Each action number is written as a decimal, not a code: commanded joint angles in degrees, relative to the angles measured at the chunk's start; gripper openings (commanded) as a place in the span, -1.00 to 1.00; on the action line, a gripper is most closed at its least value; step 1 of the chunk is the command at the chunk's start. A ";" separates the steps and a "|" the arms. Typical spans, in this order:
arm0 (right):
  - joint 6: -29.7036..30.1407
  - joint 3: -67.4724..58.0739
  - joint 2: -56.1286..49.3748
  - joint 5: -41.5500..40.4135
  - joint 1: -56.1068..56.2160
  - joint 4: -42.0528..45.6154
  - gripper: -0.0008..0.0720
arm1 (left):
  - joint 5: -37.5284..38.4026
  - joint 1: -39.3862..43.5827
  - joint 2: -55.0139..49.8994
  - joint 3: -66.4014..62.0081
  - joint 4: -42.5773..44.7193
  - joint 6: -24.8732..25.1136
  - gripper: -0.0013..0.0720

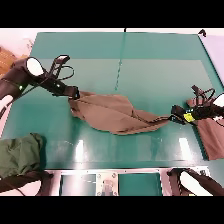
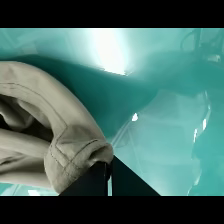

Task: Fold the shirts.

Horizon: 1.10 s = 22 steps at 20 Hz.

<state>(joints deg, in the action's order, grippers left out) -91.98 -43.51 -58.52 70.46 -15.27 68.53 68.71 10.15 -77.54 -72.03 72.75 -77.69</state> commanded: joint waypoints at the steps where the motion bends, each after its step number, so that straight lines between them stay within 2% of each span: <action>1: 0.76 0.44 0.22 -1.03 0.28 -0.33 -0.95 | 11.32 -0.02 -0.66 -1.18 1.75 -2.23 1.00; 4: 0.79 0.44 0.17 -2.75 0.28 -0.33 -0.95 | 15.89 -0.02 -0.61 3.41 -2.73 -3.50 1.00; 6: 0.98 0.44 0.09 -3.63 0.28 -0.35 -0.94 | 12.39 -0.02 -0.63 9.14 -10.32 -3.82 1.00; 9: 0.94 0.44 0.02 -5.20 0.28 -0.42 -0.95 | -3.39 0.63 -0.63 19.56 -23.61 -0.74 1.00; 12: 0.94 0.44 -0.20 -6.62 0.28 -0.59 -0.95 | -18.80 3.82 -0.76 25.62 -25.40 -0.87 1.00; 14: 0.94 0.44 -0.61 -6.64 0.31 -0.59 -0.94 | -22.91 6.12 -0.79 26.49 -25.53 -0.87 0.99; 15: 0.94 0.42 -0.85 -6.64 0.31 -0.59 -0.94 | -24.26 6.95 -0.81 26.49 -25.53 -0.87 0.78; 16: 0.94 0.44 -1.07 -6.73 0.31 -0.61 -0.94 | -25.33 7.39 -0.81 26.49 -25.38 -0.79 0.23; 17: 0.94 0.42 -1.22 -6.93 0.28 -0.81 -0.95 | -25.24 7.37 -0.81 26.34 -25.42 -0.59 -0.54; 18: 0.94 0.37 -1.22 -7.06 0.28 -1.01 -0.95 | -24.59 7.10 -0.63 26.16 -25.44 0.74 -0.89; 22: 1.16 -5.75 -0.81 -5.01 0.17 -3.08 -0.95 | -12.52 6.29 0.85 16.65 -23.74 2.97 -0.90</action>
<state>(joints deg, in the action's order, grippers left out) -91.00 -45.71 -59.57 64.10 -15.03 67.05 50.24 16.64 -77.76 -50.28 48.21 -76.27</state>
